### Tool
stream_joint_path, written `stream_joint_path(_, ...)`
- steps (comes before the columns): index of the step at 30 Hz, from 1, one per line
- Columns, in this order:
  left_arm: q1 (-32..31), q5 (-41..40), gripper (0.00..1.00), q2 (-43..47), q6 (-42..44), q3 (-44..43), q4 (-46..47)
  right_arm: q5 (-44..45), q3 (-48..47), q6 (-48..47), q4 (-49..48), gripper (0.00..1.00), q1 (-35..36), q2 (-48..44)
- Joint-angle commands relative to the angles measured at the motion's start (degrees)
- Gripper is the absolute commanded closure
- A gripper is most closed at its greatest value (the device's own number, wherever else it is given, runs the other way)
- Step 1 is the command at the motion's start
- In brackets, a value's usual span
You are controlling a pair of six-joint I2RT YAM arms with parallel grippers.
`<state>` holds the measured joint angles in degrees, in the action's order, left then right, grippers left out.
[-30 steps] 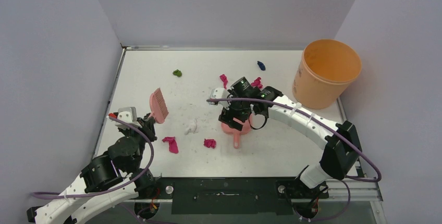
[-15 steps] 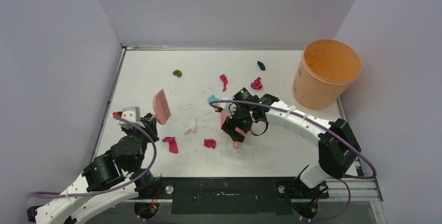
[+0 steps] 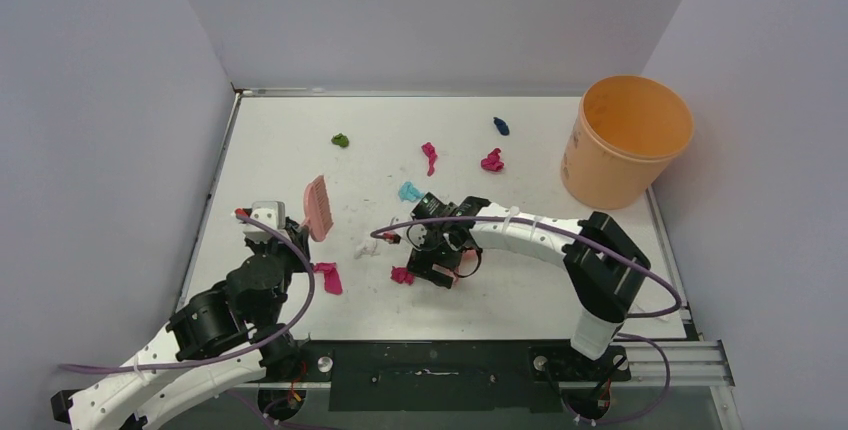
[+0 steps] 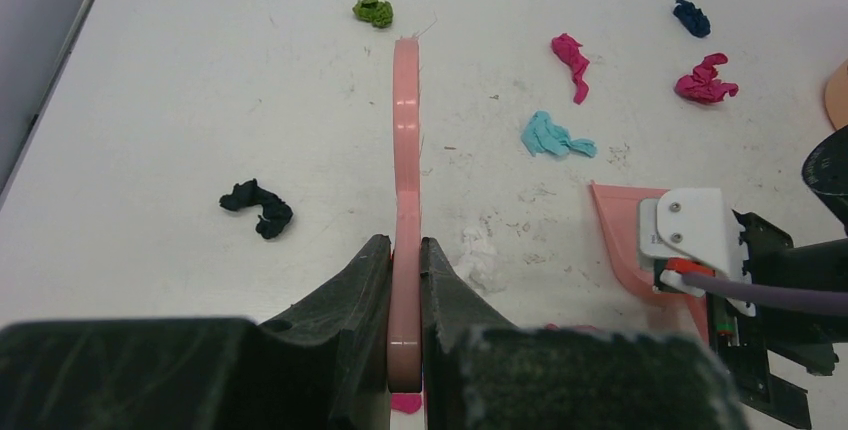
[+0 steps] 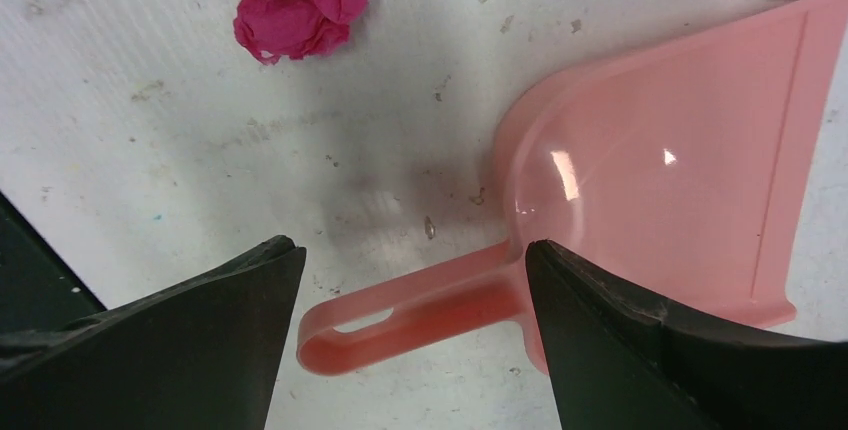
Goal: Sweep away the paper scraps from the table
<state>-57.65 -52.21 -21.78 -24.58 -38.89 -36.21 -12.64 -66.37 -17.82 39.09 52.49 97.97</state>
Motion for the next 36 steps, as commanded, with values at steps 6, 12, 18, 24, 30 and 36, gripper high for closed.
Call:
stream_joint_path(6, 0.4, 1.4, 1.00, -0.4, 1.3, -0.2, 4.3, 16.6, 2.3, -4.3, 1.2, 0.15, 0.9, -5.0)
stream_joint_path(12, 0.4, 2.5, 1.00, -0.5, 1.5, -0.2, 4.6, 22.1, 7.2, -4.7, 0.6, 0.15, -3.0, -8.0)
stream_joint_path(18, 0.5, 3.0, 1.00, -0.8, 1.6, -0.2, 4.6, 11.4, 6.5, -5.8, 2.2, 0.17, -12.4, -7.5)
stream_joint_path(24, 0.5, 3.4, 1.00, -0.4, 1.5, -0.1, 4.6, -0.8, 5.9, -7.9, 5.1, 0.24, -15.5, -9.3)
stream_joint_path(30, 0.5, 3.6, 1.00, -0.5, 1.4, -0.2, 4.6, -6.3, 10.2, -8.5, 2.3, 0.29, -21.8, -11.8)
stream_joint_path(36, 0.5, 3.8, 1.00, -0.5, 1.3, -0.1, 4.7, -8.6, 13.9, -9.9, -0.9, 0.40, -27.1, -12.6)
